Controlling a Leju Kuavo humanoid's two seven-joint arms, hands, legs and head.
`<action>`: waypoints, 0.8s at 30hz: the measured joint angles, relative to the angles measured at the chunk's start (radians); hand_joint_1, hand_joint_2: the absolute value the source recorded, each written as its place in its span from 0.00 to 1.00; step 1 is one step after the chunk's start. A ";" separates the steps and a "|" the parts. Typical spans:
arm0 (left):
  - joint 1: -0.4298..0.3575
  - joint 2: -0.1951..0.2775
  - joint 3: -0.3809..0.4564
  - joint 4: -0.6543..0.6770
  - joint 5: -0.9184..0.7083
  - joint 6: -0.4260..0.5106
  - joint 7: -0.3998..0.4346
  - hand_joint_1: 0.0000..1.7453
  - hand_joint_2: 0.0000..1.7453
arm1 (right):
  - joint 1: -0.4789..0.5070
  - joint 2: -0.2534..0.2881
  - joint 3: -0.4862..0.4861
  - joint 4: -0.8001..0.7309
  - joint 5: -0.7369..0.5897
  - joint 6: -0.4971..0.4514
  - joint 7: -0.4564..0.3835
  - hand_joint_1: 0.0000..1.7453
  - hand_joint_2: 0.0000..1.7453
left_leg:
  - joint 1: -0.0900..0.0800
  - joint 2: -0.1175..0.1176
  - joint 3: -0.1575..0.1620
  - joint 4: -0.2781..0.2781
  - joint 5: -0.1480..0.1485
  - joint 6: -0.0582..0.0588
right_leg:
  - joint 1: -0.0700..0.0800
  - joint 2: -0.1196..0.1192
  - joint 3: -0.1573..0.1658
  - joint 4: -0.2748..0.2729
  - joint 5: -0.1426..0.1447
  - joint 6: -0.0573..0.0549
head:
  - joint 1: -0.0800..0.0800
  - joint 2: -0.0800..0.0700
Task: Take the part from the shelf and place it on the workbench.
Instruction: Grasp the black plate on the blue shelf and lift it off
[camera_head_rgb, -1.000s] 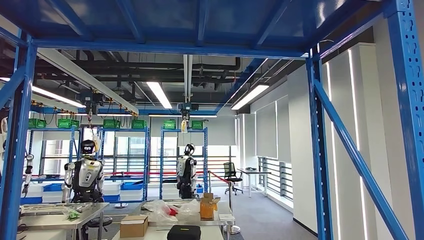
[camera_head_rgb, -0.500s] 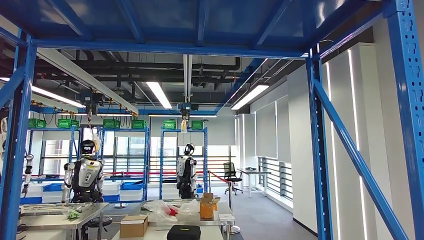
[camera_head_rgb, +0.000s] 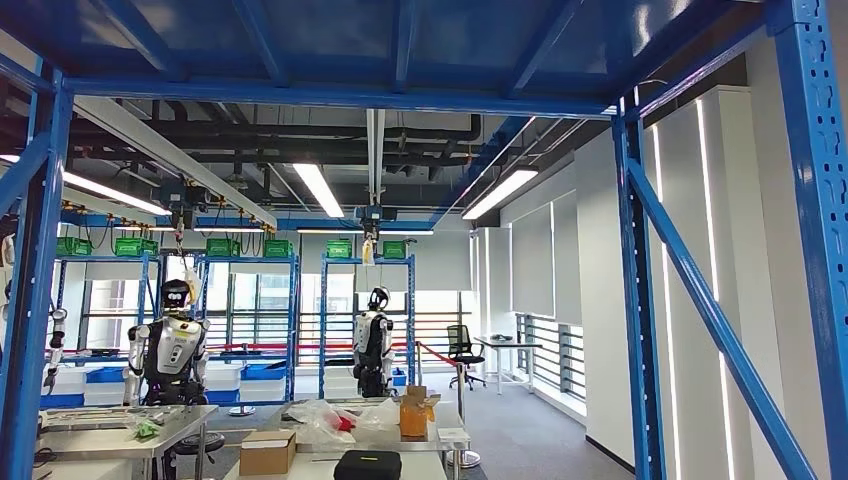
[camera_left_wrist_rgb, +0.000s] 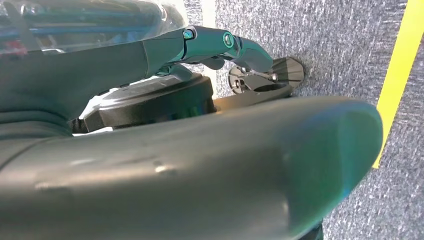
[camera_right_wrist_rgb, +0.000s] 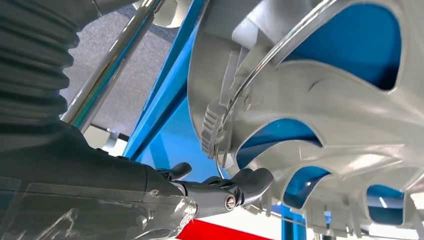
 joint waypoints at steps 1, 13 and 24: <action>0.000 0.000 0.000 0.001 0.000 -0.003 0.000 0.00 0.00 | 0.001 -0.002 0.005 0.000 0.000 0.004 0.000 0.00 1.00 | 0.000 0.000 0.000 0.000 0.000 0.000 | 0.000 0.000 0.000 0.000 0.000 0.000 | 0.000 0.000; -0.005 -0.004 0.000 0.025 -0.004 -0.052 0.002 0.00 0.00 | -0.056 -0.021 0.103 -0.115 0.160 0.088 0.000 0.00 1.00 | 0.000 0.000 0.000 0.000 0.001 0.000 | 0.000 0.000 0.000 0.000 0.000 0.000 | 0.000 0.000; -0.009 -0.026 0.001 0.063 -0.015 -0.081 -0.019 0.00 0.00 | -0.185 -0.035 0.233 -0.308 0.144 0.184 0.000 0.00 1.00 | 0.000 0.000 0.000 0.000 0.001 0.000 | 0.000 0.000 0.000 0.000 0.000 0.000 | 0.000 0.000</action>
